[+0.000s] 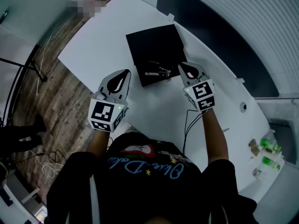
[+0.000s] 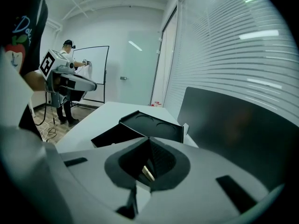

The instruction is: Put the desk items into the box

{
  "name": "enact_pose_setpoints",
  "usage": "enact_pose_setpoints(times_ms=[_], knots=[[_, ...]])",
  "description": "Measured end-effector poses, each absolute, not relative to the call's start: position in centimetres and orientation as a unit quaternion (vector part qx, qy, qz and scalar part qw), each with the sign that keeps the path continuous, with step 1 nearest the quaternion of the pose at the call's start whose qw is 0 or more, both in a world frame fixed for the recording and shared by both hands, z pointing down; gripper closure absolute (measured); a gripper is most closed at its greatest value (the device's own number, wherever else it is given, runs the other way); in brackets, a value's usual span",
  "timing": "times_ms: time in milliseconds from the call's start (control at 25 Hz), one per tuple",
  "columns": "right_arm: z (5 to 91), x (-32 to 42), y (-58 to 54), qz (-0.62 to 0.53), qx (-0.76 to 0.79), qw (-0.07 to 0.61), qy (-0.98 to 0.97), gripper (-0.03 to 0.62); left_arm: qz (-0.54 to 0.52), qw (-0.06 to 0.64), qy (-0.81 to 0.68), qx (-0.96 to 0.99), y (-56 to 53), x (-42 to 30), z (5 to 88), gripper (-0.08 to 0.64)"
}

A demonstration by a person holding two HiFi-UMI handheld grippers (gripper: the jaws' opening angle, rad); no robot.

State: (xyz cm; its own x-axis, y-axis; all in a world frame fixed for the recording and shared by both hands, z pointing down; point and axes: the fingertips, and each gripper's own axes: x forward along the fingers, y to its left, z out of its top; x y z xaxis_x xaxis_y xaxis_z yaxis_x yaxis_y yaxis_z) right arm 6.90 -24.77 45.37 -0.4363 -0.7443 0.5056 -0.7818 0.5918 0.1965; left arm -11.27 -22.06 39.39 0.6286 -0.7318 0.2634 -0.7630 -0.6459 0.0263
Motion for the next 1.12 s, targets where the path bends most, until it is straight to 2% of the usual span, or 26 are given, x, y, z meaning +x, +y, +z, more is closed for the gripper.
enact_pose_setpoints(times_ms=[1120], knots=[[39.4,12.5,-18.3,0.052,0.563,0.196,-0.801,0.583,0.114,0.036,-0.328,0.937,-19.6,-5.1,37.6,0.552]])
